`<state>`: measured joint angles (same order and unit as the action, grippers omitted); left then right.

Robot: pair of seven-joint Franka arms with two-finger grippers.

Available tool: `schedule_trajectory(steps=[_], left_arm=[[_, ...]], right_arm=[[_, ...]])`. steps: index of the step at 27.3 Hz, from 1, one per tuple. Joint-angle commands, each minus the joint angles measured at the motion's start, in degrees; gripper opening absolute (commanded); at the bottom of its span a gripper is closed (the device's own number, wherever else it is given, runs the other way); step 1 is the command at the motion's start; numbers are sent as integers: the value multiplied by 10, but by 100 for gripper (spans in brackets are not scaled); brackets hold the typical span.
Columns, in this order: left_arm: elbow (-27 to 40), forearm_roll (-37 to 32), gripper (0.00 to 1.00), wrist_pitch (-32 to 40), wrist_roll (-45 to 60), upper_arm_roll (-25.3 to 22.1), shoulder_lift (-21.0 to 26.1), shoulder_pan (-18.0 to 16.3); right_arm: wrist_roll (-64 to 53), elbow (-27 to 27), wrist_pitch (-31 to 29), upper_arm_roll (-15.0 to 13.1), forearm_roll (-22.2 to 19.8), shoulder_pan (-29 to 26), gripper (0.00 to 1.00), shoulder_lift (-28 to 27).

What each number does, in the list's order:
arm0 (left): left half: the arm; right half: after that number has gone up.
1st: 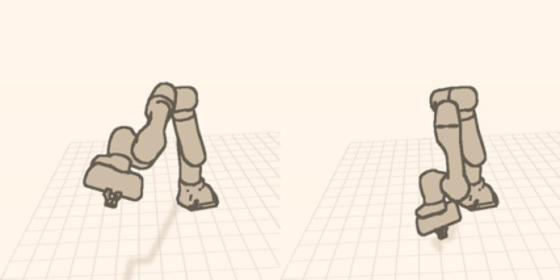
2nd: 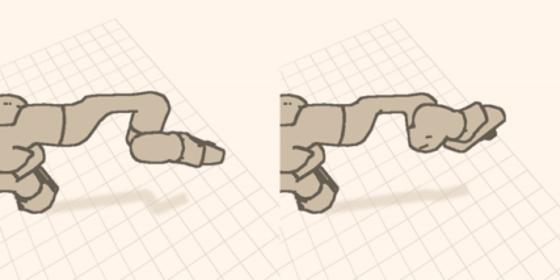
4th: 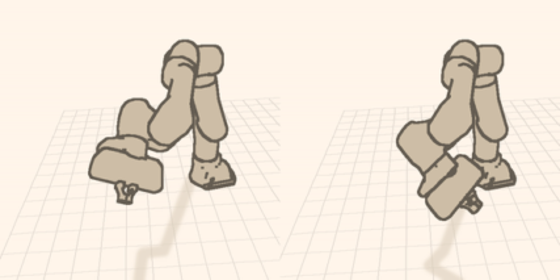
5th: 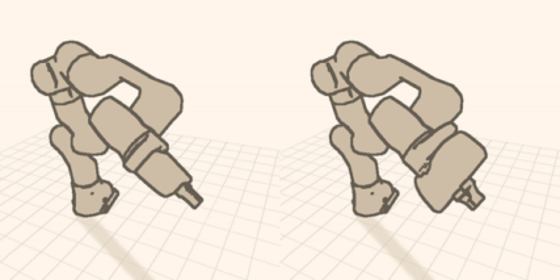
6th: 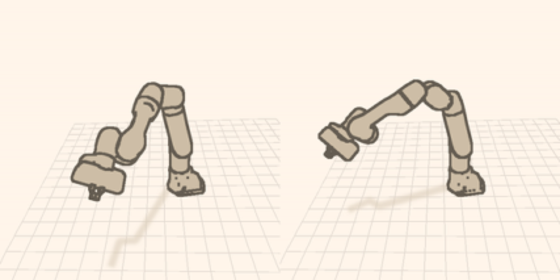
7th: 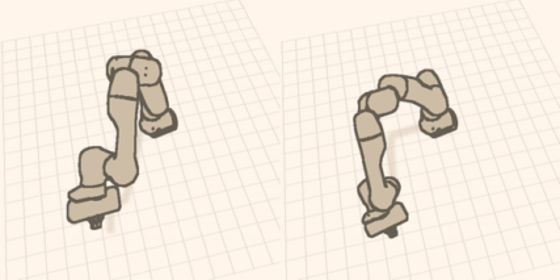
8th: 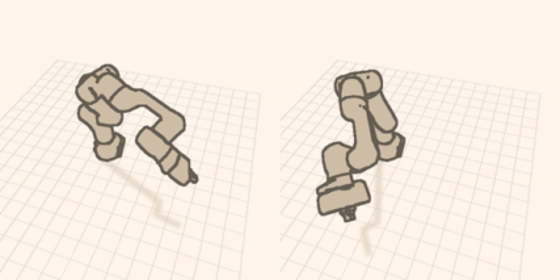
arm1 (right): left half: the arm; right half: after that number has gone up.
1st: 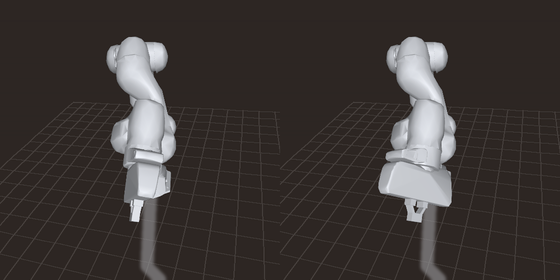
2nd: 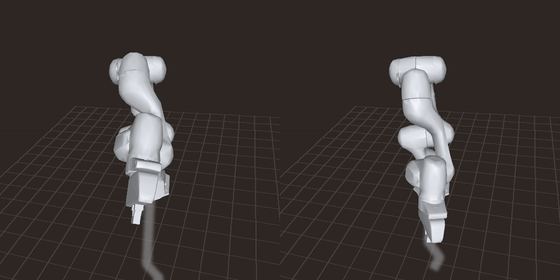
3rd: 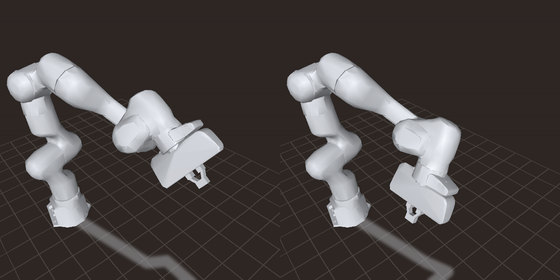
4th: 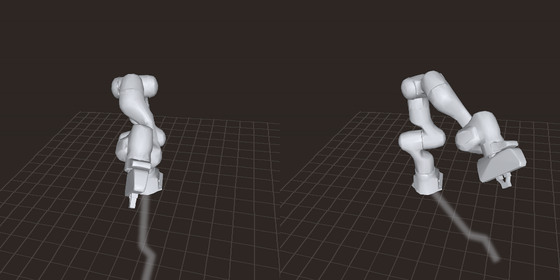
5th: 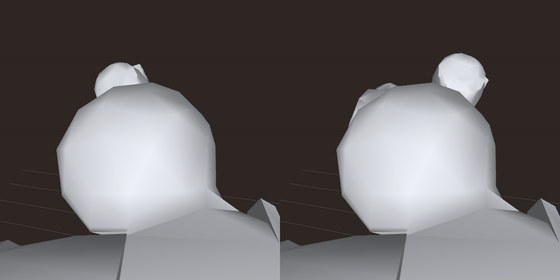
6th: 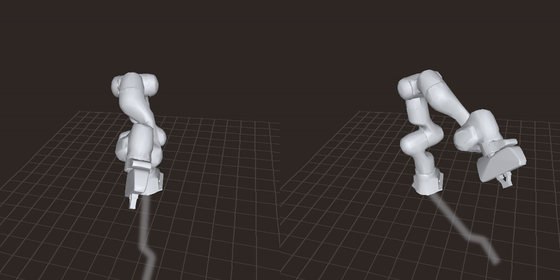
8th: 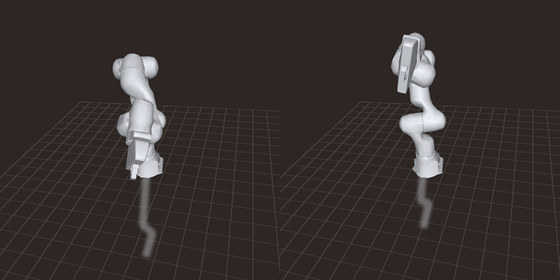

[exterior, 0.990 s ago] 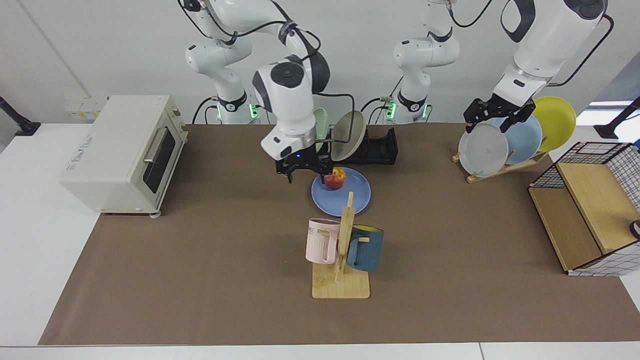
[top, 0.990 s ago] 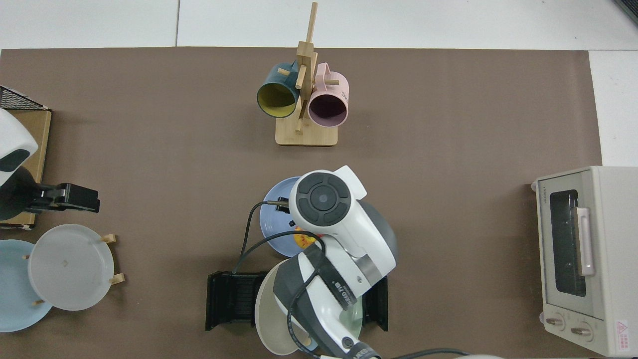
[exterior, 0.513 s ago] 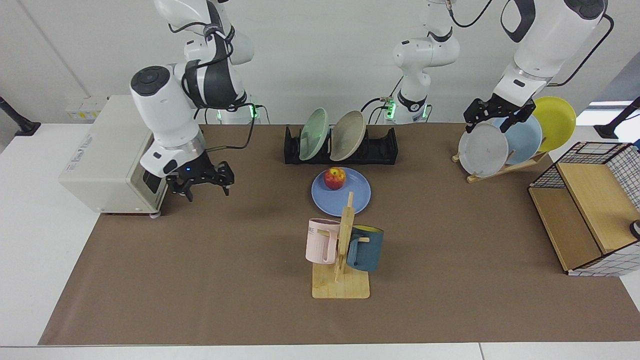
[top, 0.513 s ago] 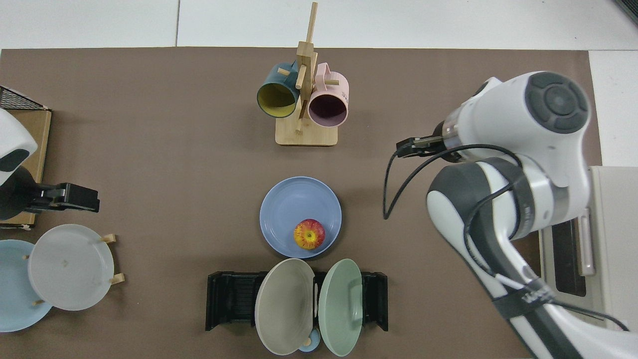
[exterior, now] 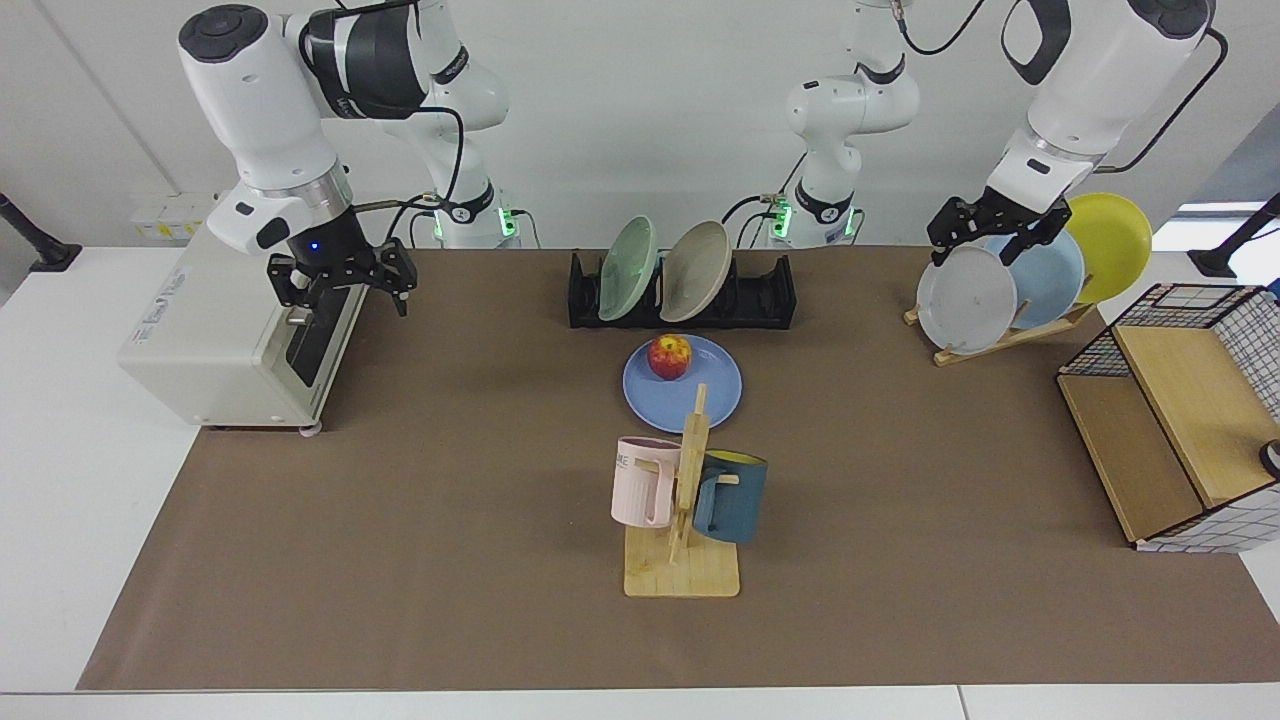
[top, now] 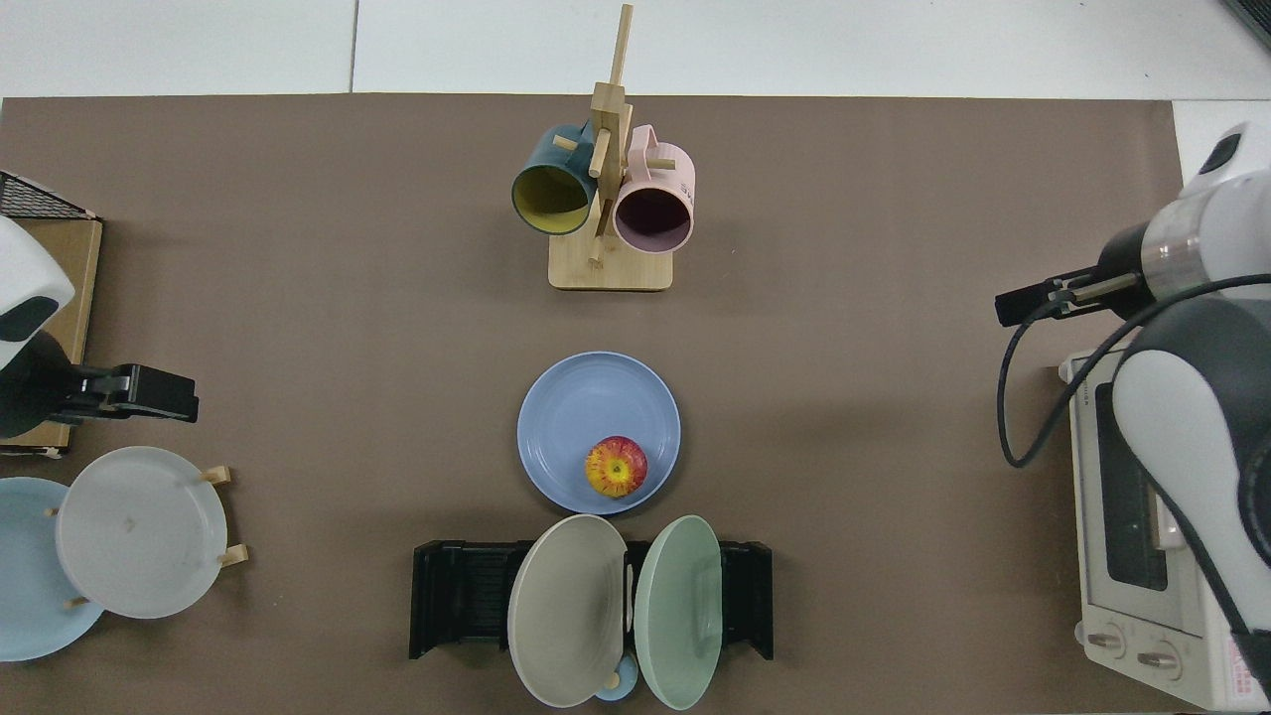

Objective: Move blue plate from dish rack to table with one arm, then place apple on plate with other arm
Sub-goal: 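Release the apple onto the plate and withdraw the right gripper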

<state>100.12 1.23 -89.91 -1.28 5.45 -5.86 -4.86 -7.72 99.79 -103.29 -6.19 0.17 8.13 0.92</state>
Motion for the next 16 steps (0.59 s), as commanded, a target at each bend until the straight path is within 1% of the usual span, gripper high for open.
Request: schedule_trajectory(steps=[1, 7, 11, 16], left_arm=[[8, 2, 100, -7, -4, -1, -6, 1], [8, 2, 100, -8, -4, -1, -6, 0], [8, 2, 100, -8, -4, -1, -6, 1], [8, 2, 100, -8, -4, -1, -6, 1]], right_arm=[[47, 21, -1, 10, -2, -4, 100, 7], [61, 24, 1, 9, 25, -7, 100, 7], [92, 28, 4, 10, 26, -4, 100, 9], [94, 28, 5, 9, 26, -5, 100, 9]])
